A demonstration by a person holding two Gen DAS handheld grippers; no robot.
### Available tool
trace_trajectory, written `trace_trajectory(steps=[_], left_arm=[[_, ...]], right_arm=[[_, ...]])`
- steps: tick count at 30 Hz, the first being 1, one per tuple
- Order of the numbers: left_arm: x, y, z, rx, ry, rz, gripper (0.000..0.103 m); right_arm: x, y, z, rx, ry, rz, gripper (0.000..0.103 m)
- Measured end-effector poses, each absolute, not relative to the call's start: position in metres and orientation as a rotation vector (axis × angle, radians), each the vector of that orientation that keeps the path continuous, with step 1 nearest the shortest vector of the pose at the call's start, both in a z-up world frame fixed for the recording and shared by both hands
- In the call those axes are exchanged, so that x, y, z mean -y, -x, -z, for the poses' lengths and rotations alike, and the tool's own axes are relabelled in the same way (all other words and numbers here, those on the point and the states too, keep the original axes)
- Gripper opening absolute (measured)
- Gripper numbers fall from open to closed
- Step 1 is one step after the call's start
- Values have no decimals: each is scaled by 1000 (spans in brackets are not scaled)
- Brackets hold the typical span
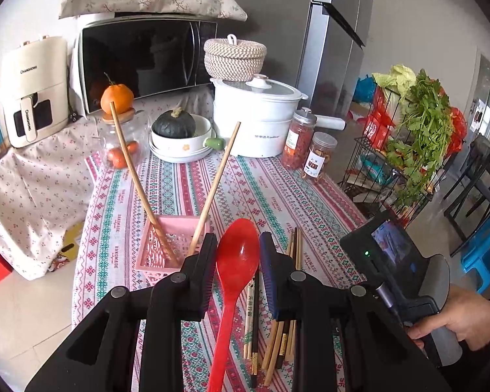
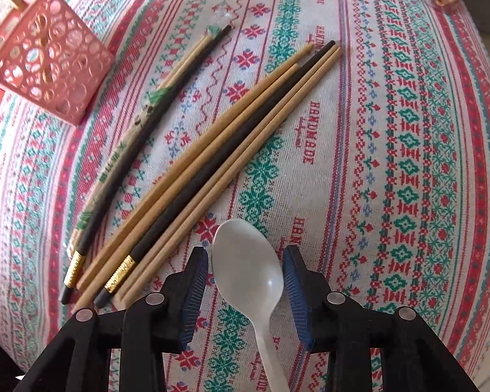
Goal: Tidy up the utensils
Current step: 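Grasp the white plastic spoon with the right tool while the left holds the red spoon, then lift both spoons upright and carry them over the pink basket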
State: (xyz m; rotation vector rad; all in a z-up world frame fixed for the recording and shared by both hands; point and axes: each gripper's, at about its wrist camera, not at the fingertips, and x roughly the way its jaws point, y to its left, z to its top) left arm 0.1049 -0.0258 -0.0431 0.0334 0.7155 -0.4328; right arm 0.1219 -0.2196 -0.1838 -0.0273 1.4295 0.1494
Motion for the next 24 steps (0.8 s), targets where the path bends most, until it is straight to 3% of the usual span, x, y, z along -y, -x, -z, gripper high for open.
trace_trajectory(steps=[9,24], left_arm=[[13,-98,21,-633,-6,415,28],[-26,-104,-32,-430,114,366,28]], right_arm=[[203,-110,154,-1289,97,-154,38],[184,-108,14,-697,-207,-296,38]])
